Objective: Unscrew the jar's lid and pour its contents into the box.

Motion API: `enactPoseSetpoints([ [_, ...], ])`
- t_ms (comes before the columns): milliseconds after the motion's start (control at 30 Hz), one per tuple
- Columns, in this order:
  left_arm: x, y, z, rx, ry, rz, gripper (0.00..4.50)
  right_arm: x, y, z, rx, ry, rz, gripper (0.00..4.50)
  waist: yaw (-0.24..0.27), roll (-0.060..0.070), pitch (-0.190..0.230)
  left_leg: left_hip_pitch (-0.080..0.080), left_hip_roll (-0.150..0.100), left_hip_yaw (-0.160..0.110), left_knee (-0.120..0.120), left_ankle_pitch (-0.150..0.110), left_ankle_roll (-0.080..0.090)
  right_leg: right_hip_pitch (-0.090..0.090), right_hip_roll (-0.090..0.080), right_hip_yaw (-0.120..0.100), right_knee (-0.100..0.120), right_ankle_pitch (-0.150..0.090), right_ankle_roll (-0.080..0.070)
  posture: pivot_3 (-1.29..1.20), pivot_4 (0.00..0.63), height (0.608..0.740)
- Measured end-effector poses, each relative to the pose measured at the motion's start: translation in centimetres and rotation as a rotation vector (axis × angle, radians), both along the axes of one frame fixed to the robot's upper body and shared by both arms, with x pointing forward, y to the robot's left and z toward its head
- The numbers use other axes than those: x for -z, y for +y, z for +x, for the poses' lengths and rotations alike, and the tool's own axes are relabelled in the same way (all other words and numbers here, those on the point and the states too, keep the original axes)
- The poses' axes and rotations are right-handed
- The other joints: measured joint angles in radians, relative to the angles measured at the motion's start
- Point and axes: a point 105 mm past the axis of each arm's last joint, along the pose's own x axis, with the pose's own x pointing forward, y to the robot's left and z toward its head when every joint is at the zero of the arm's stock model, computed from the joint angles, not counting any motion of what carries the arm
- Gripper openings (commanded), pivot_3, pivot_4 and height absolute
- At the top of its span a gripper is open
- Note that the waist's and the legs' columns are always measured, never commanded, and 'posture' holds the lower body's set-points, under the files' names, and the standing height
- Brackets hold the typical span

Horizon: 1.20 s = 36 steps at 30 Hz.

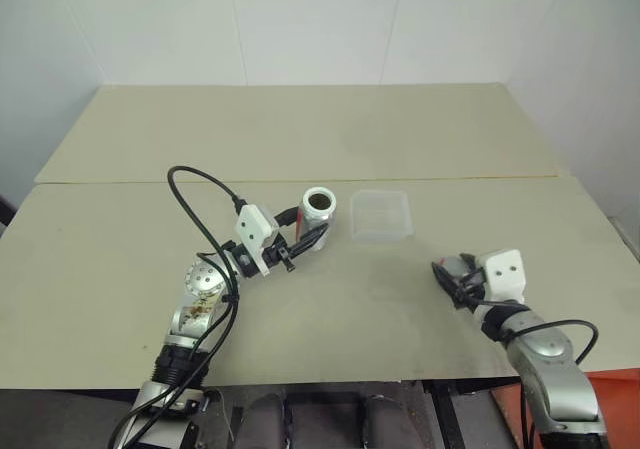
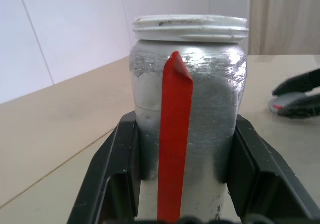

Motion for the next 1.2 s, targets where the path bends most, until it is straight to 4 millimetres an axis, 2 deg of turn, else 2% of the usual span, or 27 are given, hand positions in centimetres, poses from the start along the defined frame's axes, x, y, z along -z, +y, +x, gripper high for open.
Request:
enactPoseSetpoints([
  [33,0.1,0.0,-0.1,0.006,0.003,-0.001,1.89,0.0,0.0,0.0,-0.002,0.002,-0.002,2.75,0.0,0.0,0.0,0.0,0.0,0.0,0.0,0.0,0.0,0.0,0.0,0.0,0.0,0.0,0.0,0.0,0.15,0.74],
  [100,0.1,0.0,-0.2,0.011,0.004,-0.003,1.89,0.1,-0.1,-0.1,-0.006,0.012,0.013,3.48,0.001,0.0,0.0,0.001,0.0,0.0,0.0,0.0,0.0,0.001,0.0,0.0,0.0,0.0,0.0,0.0,0.15,0.74],
  [200,0.0,0.0,-0.2,0.006,0.002,-0.003,1.89,0.6,-0.5,-0.4,0.002,0.083,0.141,4.35,0.004,0.0,0.0,0.001,0.0,0.0,0.0,0.0,0.0,0.001,0.0,0.0,0.0,0.0,0.0,0.0,0.15,0.74],
  [233,0.1,0.0,-0.2,0.004,0.001,-0.001,1.89,0.6,-0.5,-0.5,-0.005,0.09,0.159,4.47,0.004,0.0,0.0,0.001,0.0,0.0,0.0,0.0,0.0,0.001,0.0,0.0,0.0,0.0,0.0,0.0,0.15,0.74],
  [467,0.2,0.3,0.2,-0.007,-0.001,0.021,1.89,-0.7,0.5,-1.2,-0.104,0.089,0.01,4.47,0.003,0.0,0.0,0.0,0.0,-0.001,0.0,0.0,0.0,0.001,0.0,0.0,0.0,0.0,0.0,0.0,0.15,0.74],
  [600,-0.2,0.5,1.9,-0.009,-0.04,0.085,1.89,-2.1,0.8,-1.5,-0.17,0.098,-0.058,4.47,0.006,0.0,0.0,0.0,-0.001,0.0,0.001,0.0,0.0,0.001,0.0,-0.001,0.0,0.0,0.0,0.0,0.15,0.74],
  [733,-1.2,0.2,3.7,0.016,-0.099,0.154,1.89,-4.7,1.1,-1.5,-0.24,0.078,-0.063,4.47,0.006,0.0,0.0,-0.002,-0.001,0.0,0.001,0.0,0.0,0.001,0.0,-0.002,-0.002,0.0,0.001,0.0,0.15,0.74],
  [800,-1.0,-0.1,4.7,0.033,-0.118,0.212,1.89,-5.8,1.3,-1.6,-0.274,0.075,-0.069,4.47,0.005,-0.001,0.0,-0.002,-0.001,0.0,0.001,0.0,0.0,0.0,0.0,-0.002,-0.002,0.0,0.001,0.0,0.15,0.74],
  [967,-0.5,-0.5,6.5,0.05,-0.166,0.358,1.89,-6.2,2.1,-1.7,-0.297,0.092,-0.08,4.47,0.005,-0.002,0.001,-0.004,-0.002,0.001,0.001,0.0,0.0,0.0,0.0,-0.003,-0.002,0.0,0.001,0.0,0.15,0.74],
  [1200,-2.8,-2.4,8.6,0.041,-0.341,0.571,1.89,-7.5,4.8,-3.6,-0.41,0.068,-0.072,4.47,0.008,-0.006,0.003,-0.007,-0.003,0.001,0.002,0.0,0.001,0.0,-0.001,-0.005,-0.003,0.0,0.002,0.0,0.15,0.74],
])
